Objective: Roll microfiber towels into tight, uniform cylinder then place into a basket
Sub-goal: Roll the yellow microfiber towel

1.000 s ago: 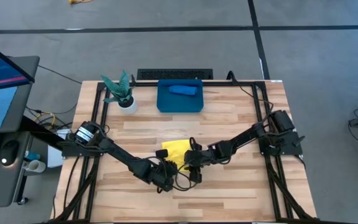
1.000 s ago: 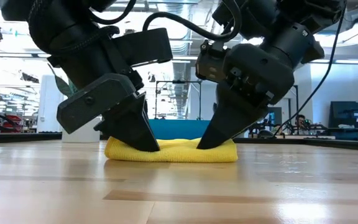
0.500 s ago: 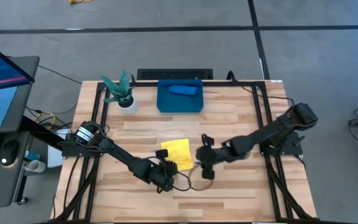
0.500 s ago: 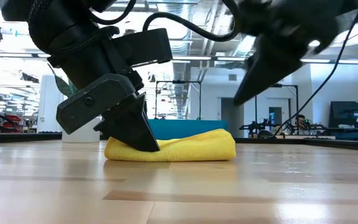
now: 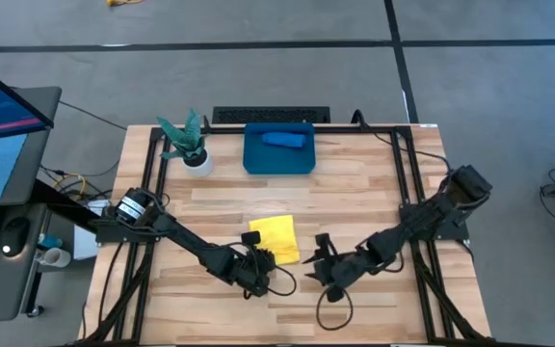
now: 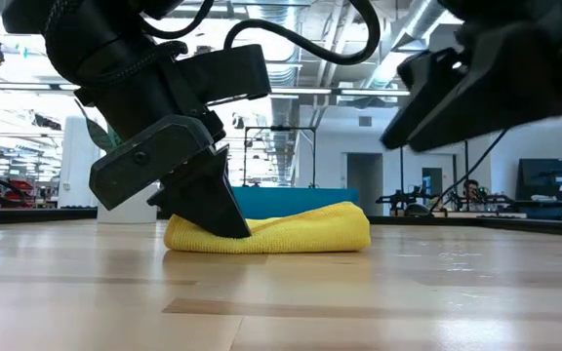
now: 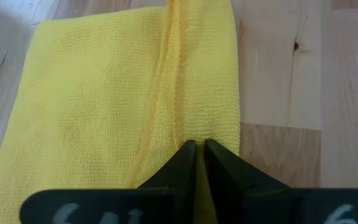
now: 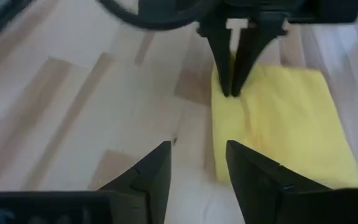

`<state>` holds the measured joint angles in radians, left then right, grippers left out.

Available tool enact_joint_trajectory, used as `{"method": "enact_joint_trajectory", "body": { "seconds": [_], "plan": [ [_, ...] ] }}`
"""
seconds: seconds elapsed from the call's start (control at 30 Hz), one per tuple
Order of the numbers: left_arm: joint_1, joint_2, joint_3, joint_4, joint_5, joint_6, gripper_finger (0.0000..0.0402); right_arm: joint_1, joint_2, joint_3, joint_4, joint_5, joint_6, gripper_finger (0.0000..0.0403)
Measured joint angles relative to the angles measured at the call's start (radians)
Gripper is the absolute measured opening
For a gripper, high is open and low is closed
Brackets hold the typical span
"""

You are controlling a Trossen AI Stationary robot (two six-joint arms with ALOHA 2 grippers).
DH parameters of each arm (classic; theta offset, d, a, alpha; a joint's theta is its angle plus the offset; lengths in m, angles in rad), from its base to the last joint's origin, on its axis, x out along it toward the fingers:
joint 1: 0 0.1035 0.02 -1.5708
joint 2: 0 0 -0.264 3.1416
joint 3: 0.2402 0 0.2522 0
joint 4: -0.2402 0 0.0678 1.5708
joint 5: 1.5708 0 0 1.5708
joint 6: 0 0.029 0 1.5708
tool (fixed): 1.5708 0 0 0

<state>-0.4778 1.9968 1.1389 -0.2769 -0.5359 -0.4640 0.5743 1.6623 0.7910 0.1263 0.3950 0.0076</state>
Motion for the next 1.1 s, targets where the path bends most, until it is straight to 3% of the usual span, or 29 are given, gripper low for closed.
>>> {"method": "enact_joint_trajectory", "body": {
  "seconds": [0.17, 0.47, 0.8, 0.93, 1.1],
  "plan": [
    [0.0, 0.0, 0.0, 0.002, 0.0, 0.003, 0.0031, -0.015, 0.097, 0.005, 0.111, 0.0, -0.131, 0.0191],
    [0.0, 0.001, 0.0, 0.004, 0.0, 0.005, 0.0031, -0.05, 0.24, 0.082, 0.113, 0.0, -0.247, 0.0228],
    [0.0, 0.001, 0.0, 0.003, 0.0, 0.006, 0.0031, -0.082, 0.272, 0.095, 0.099, 0.025, -0.244, 0.0223],
    [0.0, 0.001, 0.0, 0.004, 0.0, 0.006, 0.0031, -0.085, 0.27, 0.093, 0.083, 0.091, -0.244, 0.0223],
    [0.0, 0.001, 0.0, 0.003, -0.001, 0.006, 0.0031, -0.106, 0.268, 0.094, 0.056, 0.066, -0.177, 0.0223]
  ]
}}
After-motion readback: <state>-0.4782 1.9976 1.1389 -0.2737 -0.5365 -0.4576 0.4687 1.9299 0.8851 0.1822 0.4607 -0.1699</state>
